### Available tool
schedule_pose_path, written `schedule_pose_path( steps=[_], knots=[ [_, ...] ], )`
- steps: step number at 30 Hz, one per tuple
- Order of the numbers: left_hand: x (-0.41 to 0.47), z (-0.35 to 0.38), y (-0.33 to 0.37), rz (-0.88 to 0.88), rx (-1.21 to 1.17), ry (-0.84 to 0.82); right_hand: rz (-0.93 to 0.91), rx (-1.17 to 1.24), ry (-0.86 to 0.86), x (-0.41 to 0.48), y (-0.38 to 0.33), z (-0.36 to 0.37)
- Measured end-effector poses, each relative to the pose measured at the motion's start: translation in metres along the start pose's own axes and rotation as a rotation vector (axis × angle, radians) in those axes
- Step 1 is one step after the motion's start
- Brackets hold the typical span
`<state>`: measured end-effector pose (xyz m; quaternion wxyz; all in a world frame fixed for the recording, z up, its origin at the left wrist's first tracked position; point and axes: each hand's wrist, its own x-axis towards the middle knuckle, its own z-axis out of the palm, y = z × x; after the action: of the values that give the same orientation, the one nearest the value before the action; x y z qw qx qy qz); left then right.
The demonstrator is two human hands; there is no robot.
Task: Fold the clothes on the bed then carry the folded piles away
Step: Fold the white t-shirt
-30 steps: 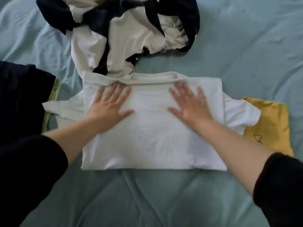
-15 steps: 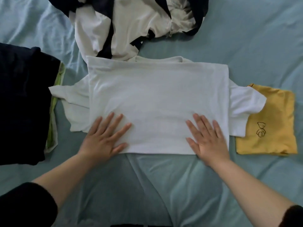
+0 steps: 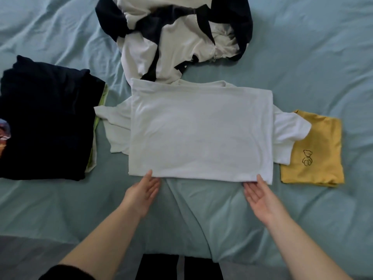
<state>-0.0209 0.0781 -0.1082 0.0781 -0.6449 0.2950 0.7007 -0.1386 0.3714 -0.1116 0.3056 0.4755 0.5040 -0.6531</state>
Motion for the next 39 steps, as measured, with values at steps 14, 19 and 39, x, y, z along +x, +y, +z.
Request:
schedule_pose_path(
  steps=[14, 19, 39],
  knots=[
    [-0.004, -0.057, -0.015, 0.104, -0.165, 0.301, -0.032, 0.09, 0.181, -0.02, 0.034, -0.042],
    [-0.011, -0.049, -0.029, 0.121, -0.005, 0.429, -0.026, 0.028, 0.205, -0.026, 0.039, -0.053],
    [-0.048, 0.296, -0.077, 0.8, 1.174, -0.348, -0.245, -0.146, 0.179, 0.01, -0.027, -0.065]
  ],
)
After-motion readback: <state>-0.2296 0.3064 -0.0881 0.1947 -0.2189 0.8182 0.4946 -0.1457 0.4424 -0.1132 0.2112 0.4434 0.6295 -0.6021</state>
